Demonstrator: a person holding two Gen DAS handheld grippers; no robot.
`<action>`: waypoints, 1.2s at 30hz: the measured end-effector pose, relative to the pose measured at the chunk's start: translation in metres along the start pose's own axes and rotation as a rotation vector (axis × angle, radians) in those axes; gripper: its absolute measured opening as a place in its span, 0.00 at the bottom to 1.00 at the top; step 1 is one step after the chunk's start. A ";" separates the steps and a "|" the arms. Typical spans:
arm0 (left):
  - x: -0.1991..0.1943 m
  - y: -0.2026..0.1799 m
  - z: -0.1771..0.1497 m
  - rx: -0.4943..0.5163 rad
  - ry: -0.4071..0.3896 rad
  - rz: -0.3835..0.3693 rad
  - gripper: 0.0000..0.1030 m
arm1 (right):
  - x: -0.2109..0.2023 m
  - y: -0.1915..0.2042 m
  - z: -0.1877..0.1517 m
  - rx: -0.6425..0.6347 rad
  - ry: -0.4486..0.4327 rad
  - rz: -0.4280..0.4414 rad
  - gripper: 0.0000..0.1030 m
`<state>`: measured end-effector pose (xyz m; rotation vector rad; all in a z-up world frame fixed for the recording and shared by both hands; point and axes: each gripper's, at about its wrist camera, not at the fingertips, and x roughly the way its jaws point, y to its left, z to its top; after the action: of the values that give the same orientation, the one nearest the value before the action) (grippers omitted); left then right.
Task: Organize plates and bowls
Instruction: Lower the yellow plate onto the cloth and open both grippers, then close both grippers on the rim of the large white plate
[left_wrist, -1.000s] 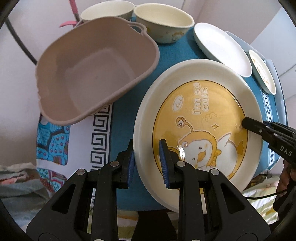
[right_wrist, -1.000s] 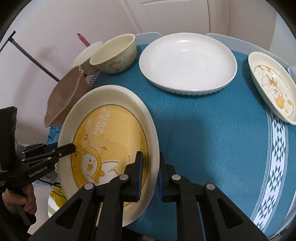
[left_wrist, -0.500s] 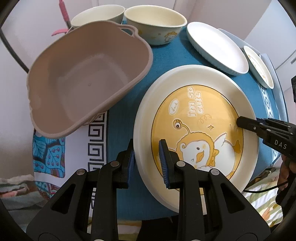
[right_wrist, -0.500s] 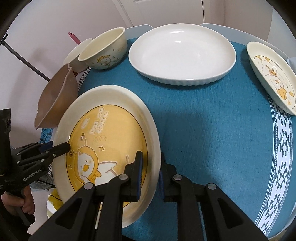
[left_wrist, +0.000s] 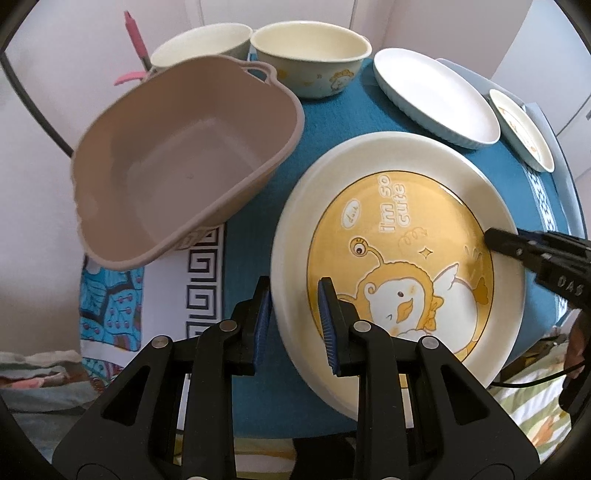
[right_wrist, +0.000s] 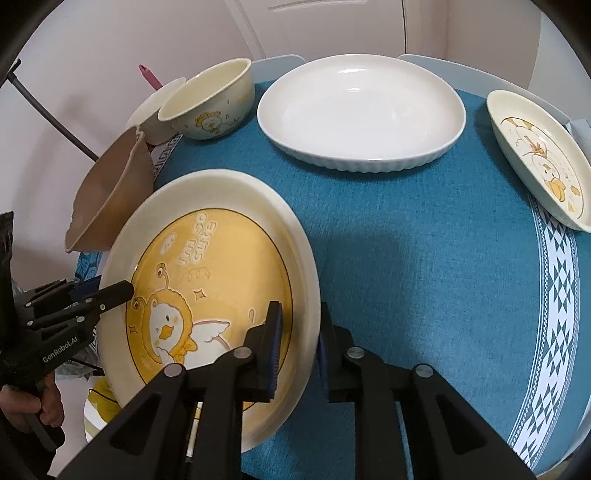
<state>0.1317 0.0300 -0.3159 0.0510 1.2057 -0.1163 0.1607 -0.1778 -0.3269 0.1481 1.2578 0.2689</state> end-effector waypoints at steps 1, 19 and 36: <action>-0.003 -0.001 -0.002 0.002 -0.006 0.009 0.22 | -0.003 -0.001 0.000 0.009 -0.015 -0.001 0.16; -0.124 -0.023 0.055 0.019 -0.295 -0.139 1.00 | -0.125 -0.001 0.028 0.017 -0.273 -0.102 0.89; -0.047 -0.064 0.133 -0.273 -0.133 -0.124 0.99 | -0.123 -0.076 0.140 -0.225 -0.143 -0.080 1.00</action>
<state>0.2312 -0.0442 -0.2227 -0.2672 1.0824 -0.0620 0.2683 -0.2804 -0.1917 -0.0748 1.0811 0.3228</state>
